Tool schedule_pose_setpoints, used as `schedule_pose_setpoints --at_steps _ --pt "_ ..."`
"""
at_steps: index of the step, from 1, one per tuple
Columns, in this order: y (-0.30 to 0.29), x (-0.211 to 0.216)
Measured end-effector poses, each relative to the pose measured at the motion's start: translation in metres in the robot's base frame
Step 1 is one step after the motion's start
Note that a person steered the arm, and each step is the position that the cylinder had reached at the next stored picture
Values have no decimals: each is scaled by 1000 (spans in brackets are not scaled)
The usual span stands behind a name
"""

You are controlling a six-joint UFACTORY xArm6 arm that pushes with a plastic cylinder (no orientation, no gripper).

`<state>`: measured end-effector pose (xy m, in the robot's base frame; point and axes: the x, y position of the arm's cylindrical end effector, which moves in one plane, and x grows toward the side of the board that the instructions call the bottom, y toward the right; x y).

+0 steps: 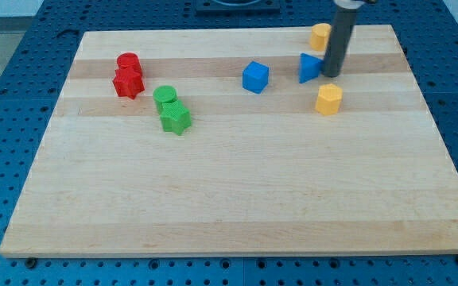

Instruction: Push the blue cube towards the top center

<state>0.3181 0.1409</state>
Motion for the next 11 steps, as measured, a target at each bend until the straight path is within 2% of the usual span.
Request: schedule_pose_setpoints --at_steps 3,5,6,7,9,11 --pt "-107 2" --pt "-71 20" --pt "-74 65" --pt "-109 74" --pt "-130 22" --pt "-101 107"
